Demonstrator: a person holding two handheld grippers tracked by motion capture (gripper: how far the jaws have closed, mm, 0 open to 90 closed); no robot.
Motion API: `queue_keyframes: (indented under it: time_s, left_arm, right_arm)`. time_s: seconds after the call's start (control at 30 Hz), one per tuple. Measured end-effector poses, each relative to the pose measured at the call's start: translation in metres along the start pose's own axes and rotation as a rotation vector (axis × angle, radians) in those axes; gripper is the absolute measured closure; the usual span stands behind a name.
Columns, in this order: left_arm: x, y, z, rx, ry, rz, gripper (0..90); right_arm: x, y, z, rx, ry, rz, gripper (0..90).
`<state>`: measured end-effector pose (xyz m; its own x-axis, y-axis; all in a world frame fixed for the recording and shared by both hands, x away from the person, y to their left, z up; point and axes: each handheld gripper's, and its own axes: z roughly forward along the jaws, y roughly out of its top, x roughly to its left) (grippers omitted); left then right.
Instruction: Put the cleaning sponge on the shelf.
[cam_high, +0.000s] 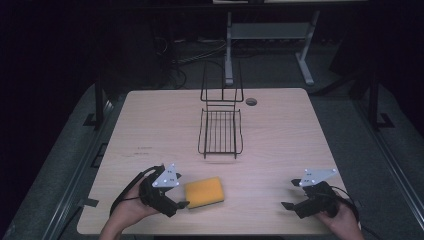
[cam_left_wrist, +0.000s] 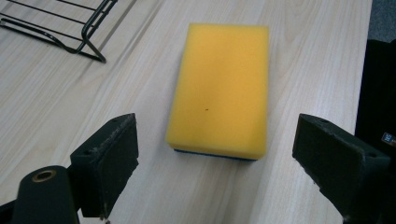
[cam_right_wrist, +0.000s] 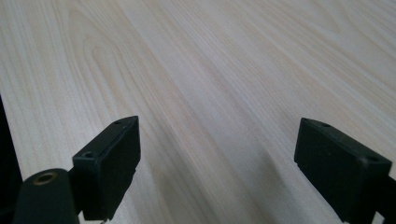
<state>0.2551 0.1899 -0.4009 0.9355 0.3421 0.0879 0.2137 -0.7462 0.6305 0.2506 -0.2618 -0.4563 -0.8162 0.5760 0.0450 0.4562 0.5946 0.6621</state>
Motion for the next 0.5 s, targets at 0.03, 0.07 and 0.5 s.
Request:
queue_keyframes:
  time_s: [0.03,0.07,0.5]
  left_arm:
    - [0.0,0.001,0.0,0.002,-0.002,0.005,13.8]
    - [0.0,0.003,0.002,0.002,-0.005,0.007,13.8]
    - [0.001,0.017,0.018,0.033,-0.04,0.037,13.8]
  right_arm:
    - [0.0,0.0,0.0,0.0,-0.001,0.0,14.2]
    - [0.0,0.0,0.0,-0.003,-0.002,0.0,13.8]
    - [0.0,0.001,-0.002,-0.01,-0.004,0.001,13.7]
